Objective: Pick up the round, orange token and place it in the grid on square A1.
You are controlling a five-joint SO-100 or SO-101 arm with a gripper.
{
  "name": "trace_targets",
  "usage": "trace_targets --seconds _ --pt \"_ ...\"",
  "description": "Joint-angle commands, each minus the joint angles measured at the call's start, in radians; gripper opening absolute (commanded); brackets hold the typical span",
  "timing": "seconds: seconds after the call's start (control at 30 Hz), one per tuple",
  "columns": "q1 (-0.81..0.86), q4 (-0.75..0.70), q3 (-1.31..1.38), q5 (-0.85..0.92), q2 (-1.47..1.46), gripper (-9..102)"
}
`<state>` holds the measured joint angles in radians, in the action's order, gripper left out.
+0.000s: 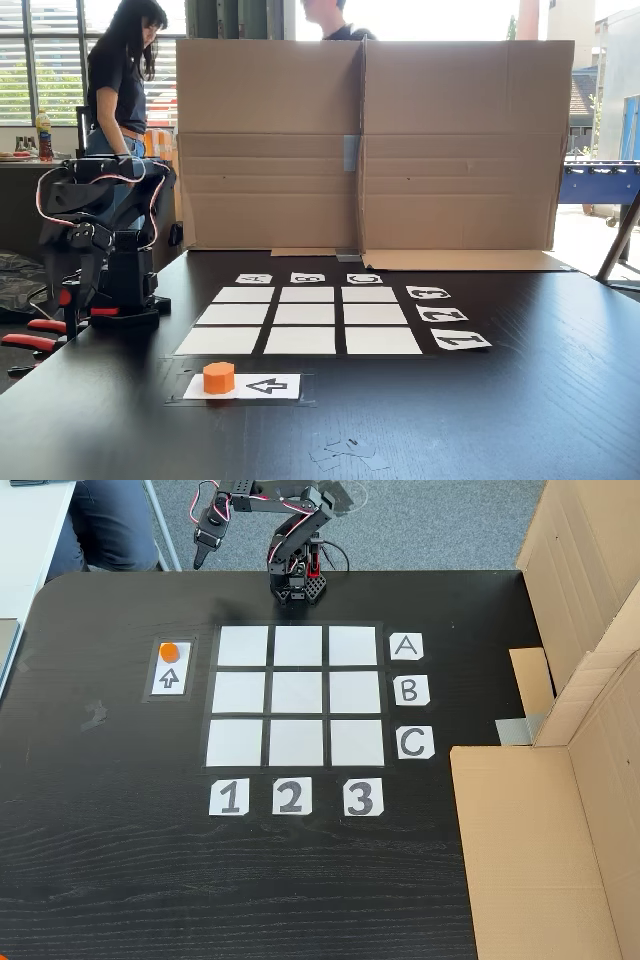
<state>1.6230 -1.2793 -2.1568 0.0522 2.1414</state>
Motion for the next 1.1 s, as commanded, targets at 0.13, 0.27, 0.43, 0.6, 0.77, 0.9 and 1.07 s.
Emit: trace_targets --seconds 0.13,0.27,0.43,0.6,0.77,0.9,1.07 --pt "-0.104 -0.118 0.308 -0.009 -0.247 22" --pt "-0.156 -0.124 0.431 -0.026 -0.367 27" --pt "-0.219 -0.123 0.563 -0.049 -0.509 33" --pt "-0.279 -0.117 0.704 -0.083 -0.644 37" --pt "-0.339 -0.12 0.848 -0.13 -0.787 38" --pt "-0.382 -0.124 0.946 -0.156 -0.897 38" --pt "-0.431 -0.12 1.014 -0.184 -0.997 38"
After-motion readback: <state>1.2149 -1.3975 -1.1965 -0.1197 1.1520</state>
